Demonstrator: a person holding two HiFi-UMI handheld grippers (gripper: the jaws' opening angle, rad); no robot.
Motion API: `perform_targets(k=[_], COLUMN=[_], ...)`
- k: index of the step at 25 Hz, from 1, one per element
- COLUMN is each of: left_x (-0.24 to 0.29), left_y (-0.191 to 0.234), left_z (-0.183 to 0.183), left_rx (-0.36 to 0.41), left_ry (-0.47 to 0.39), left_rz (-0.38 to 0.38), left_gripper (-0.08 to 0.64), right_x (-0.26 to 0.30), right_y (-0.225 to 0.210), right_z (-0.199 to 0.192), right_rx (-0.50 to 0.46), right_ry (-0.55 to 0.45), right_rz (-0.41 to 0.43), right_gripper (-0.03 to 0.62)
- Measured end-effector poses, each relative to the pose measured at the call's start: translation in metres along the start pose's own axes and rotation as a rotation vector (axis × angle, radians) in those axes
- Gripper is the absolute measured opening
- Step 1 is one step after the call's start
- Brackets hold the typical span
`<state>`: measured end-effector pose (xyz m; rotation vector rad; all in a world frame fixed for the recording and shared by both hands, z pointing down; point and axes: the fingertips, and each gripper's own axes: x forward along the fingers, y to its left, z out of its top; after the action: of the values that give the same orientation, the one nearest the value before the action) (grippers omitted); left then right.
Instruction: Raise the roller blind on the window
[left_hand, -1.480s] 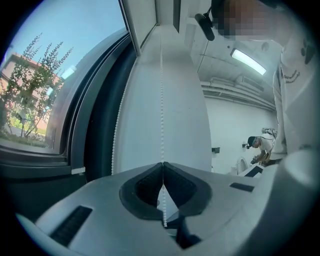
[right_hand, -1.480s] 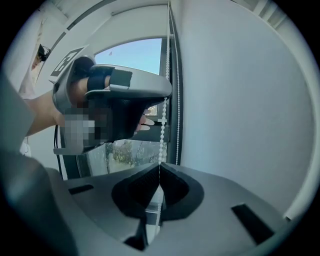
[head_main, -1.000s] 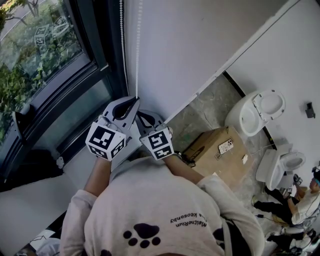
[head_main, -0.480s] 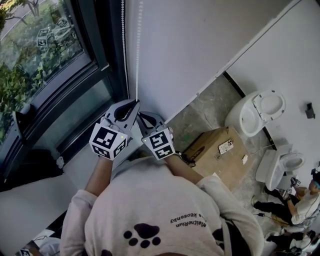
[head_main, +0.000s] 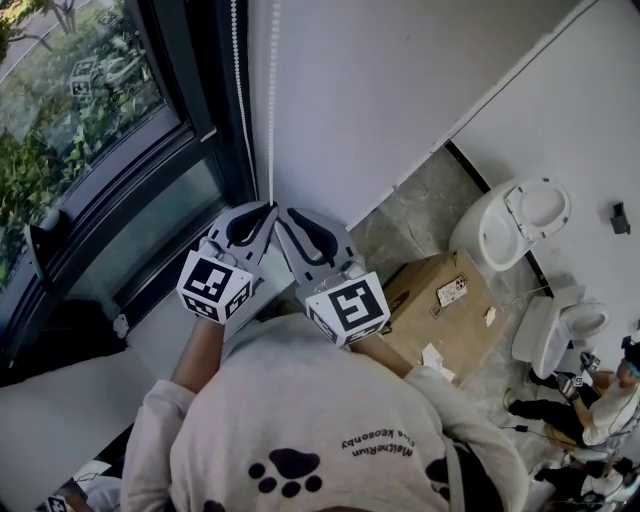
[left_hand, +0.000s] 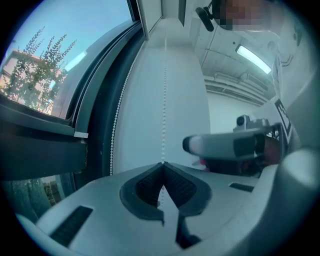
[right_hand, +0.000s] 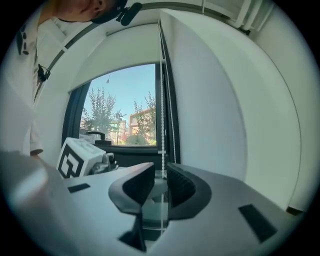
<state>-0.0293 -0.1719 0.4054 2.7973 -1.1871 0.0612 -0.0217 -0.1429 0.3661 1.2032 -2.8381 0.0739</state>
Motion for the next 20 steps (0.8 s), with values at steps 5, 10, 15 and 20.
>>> perform_targets(k=[5, 10, 15, 20], left_x=[-0.004, -0.006, -0.008, -0.008], left_y=[-0.008, -0.011, -0.011, -0.008], left_z=[0.0, -0.001, -0.001, -0.004], left_rx=[-0.007, 0.0, 0.002, 0.005], left_ry=[-0.008, -0.006, -0.006, -0.003], left_rz=[-0.006, -0.012, -0.009, -0.003], left_gripper=[0.009, 0.009, 0.009, 0.009], right_x=[0.011, 0.024, 0.027, 0.028], right_y=[0.001, -0.003, 0.002, 0.003], right_z=[0.047, 0.066, 0.069, 0.067], right_rx=[-0.005, 0.006, -0.024, -0.01], right_ry=[-0.051, -0.061, -0.057, -0.084], right_rz=[-0.002, -0.02, -0.007, -0.002], right_gripper=[0.069, 0.058, 0.012, 0.011])
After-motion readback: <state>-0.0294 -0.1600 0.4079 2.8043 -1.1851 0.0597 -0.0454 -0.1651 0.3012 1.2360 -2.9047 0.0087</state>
